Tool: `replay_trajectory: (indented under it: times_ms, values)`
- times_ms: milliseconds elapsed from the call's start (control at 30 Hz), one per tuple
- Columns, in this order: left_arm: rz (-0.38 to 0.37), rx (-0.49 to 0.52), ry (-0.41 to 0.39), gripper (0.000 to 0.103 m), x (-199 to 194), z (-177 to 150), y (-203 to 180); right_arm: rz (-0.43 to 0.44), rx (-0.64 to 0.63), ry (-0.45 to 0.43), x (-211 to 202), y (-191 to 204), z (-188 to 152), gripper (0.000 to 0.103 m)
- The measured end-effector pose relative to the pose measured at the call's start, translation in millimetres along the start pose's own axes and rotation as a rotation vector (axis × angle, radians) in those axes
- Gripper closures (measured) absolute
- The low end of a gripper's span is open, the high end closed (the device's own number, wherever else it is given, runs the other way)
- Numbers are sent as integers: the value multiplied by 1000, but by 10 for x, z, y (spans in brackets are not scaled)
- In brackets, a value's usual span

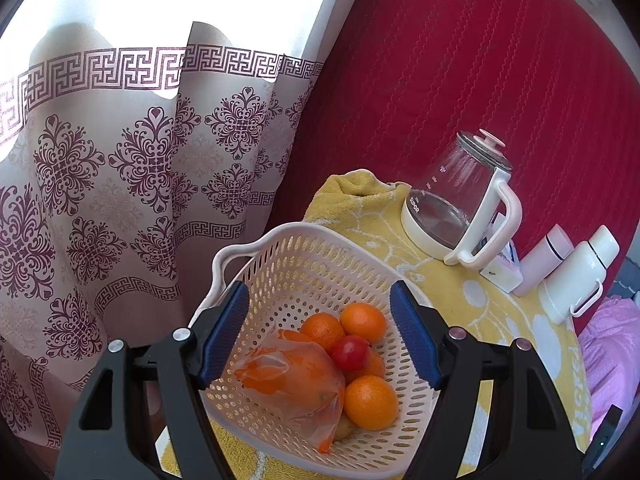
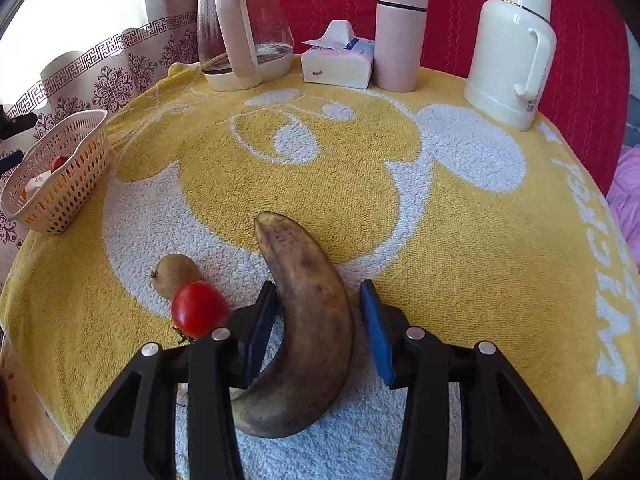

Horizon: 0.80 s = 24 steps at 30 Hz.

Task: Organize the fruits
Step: 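Lift the brown banana off the towel with the right tool, then carry the banana over the white basket and lower it in with the right tool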

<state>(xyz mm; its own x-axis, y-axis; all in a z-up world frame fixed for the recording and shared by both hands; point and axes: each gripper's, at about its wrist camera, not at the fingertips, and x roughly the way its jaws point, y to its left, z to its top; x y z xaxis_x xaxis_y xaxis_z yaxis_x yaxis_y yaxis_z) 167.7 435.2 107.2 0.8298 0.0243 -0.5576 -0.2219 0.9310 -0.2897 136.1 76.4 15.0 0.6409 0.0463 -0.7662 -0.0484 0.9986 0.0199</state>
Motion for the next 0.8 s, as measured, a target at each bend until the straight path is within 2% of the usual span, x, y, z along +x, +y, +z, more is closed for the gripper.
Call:
replay_trajectory:
  times_ms: [33,200,533,700,800]
  values:
    - [0,0,0,29,0,0,0,-1,-10,-2,-4,16,2,67]
    - [1,-6,-2,29,-2,2,7,3,1,-35,-111,-7,-5,70]
    - [-2,-9,-5,29,-9,6,11,-33,-16,-277,-804,78,174,71]
    - [-3,-16,-7,29,-19,13,25,-10,-31,-341,-1025,162,349,71]
    - [-3,-20,-12,29,-35,22,32,21,-42,-348,-1059,261,462,71]
